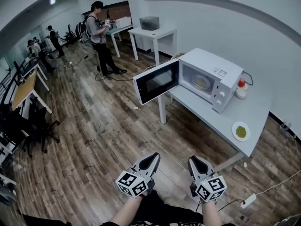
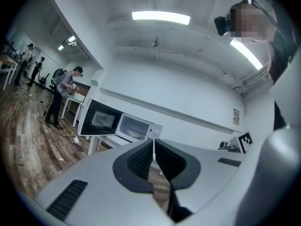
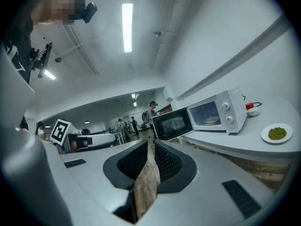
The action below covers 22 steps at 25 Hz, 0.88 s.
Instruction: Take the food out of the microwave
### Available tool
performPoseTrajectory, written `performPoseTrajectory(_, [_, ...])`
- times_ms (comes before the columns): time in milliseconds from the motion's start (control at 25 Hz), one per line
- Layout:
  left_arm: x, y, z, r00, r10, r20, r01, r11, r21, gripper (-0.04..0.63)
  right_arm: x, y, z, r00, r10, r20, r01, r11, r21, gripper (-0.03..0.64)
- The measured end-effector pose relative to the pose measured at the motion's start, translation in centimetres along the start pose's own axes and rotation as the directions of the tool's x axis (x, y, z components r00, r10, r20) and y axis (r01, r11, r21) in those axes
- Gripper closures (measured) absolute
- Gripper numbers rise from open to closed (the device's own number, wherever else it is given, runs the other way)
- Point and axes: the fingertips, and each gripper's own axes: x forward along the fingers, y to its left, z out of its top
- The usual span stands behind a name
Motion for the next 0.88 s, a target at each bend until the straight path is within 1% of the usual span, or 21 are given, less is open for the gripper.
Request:
performPoseTrajectory(200, [2.8, 2.0, -0.5, 1.000, -0.013, -0.019, 0.013, 1.000, -0.023, 0.575, 1.6, -1.8, -0.4, 1.000, -0.026, -0.005, 0.026, 0.999, 0.024, 0.554])
performPoseTrajectory(280, [4.6, 2.6, -0.4, 0.999, -0.041, -0.024, 0.040, 0.999, -0.027, 0.575, 2.3, -3.0, -0.2, 0.999, -0.052, -0.005, 0.053, 0.998, 0.038, 0.554])
performPoseTrajectory(400, [7.6, 3.4, 0.3, 0.995, -0.097, -0.038, 0.097, 0.995, -0.014, 0.577, 3.9, -4.7, 0.6, 0.996, -0.091, 0.011, 0.091, 0.994, 0.067, 0.554])
performPoseTrajectory(640, [13.1, 6.4, 1.8, 0.984, -0.169, -0.057, 0.168, 0.986, -0.017, 0.575, 8.4, -7.4, 2.5, 0.990, -0.137, 0.029, 0.135, 0.988, 0.080, 0.554])
performPoseTrajectory(880, [17.1, 10.1, 1.8, 0.976, -0.199, -0.088, 0.196, 0.980, -0.041, 0.577, 12.5, -10.0, 2.5, 0.984, -0.175, 0.019, 0.172, 0.979, 0.106, 0.554])
